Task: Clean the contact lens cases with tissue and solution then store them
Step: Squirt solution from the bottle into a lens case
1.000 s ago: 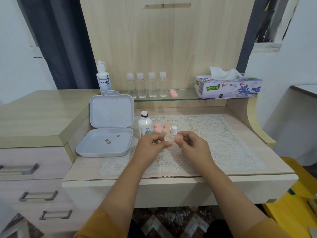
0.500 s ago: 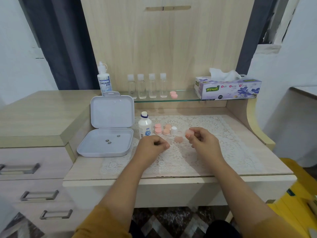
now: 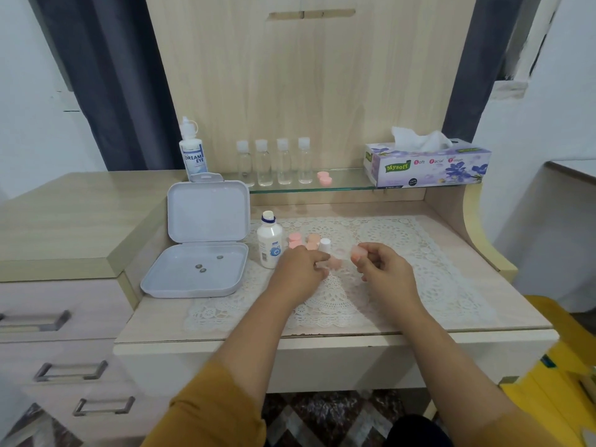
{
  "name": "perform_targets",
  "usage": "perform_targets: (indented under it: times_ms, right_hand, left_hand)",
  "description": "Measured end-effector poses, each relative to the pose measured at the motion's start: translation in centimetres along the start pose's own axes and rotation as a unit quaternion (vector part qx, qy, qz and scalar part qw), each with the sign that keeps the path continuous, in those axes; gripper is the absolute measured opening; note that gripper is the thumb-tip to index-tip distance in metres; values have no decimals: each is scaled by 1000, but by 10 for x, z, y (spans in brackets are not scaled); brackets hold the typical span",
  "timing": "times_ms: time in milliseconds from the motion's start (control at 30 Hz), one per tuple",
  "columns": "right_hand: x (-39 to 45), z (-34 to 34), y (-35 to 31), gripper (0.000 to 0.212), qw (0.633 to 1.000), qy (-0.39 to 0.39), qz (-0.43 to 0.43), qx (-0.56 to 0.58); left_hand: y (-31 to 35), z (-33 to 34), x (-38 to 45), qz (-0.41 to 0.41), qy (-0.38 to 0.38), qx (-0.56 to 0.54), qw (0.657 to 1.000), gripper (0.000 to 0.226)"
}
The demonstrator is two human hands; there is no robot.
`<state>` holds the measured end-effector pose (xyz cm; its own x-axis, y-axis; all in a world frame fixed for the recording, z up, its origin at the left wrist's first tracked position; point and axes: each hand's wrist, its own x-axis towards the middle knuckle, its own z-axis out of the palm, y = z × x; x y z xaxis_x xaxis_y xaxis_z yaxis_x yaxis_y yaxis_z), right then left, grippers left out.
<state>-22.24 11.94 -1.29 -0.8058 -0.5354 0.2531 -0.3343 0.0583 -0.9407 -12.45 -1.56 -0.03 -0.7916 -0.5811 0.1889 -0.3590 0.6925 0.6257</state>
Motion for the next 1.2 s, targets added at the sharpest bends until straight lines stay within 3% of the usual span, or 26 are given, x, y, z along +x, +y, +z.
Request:
perform_targets:
  times_ms: [233,467,700,900,1200]
  right_hand:
    - [-1,0,0,17,1000,-4,2,6]
    - [-3,-1,0,18,1000,-11,3,6]
    - [-5,-1,-2,16,1000,-17,3,14]
    - [-6,-1,-3,11,999,-23,-6,22]
    - [-6,-1,-3,9,999,-24,-12,29]
  left_hand:
    - [3,5,5,24,10,71,997,25]
    - [1,-4,-8,18,33,41,998,13]
    - [10,-16,-12,45,104,-105,988,12]
    - [25,-12,-11,87,76,-111,987,16]
    - [28,-10,-11,84,62,-90,990,18]
